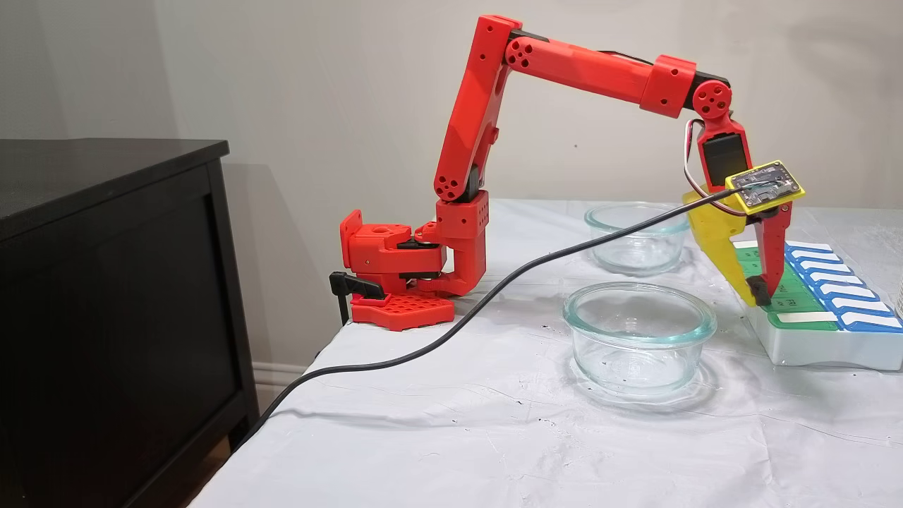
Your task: Sort medicines into box.
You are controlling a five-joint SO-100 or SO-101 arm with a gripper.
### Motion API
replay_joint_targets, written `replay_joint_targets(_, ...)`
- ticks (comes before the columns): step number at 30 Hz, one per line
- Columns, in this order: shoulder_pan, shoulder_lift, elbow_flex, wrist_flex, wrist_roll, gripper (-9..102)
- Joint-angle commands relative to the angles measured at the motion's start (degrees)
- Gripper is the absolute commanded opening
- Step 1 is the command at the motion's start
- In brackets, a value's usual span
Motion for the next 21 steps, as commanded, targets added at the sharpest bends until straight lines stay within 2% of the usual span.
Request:
replay_joint_targets(1,0.5,12.4,-0.4,-3.1,1.0,0)
replay_joint_targets(6,-0.2,25.8,3.7,-9.1,3.3,0)
replay_joint_targets(11,-4.1,35.8,11.2,-7.6,0.3,0)
replay_joint_targets(17,-9.7,59.6,38.2,-6.9,-6.8,0)
replay_joint_targets(21,-13.8,75.0,53.2,-1.1,-10.5,0)
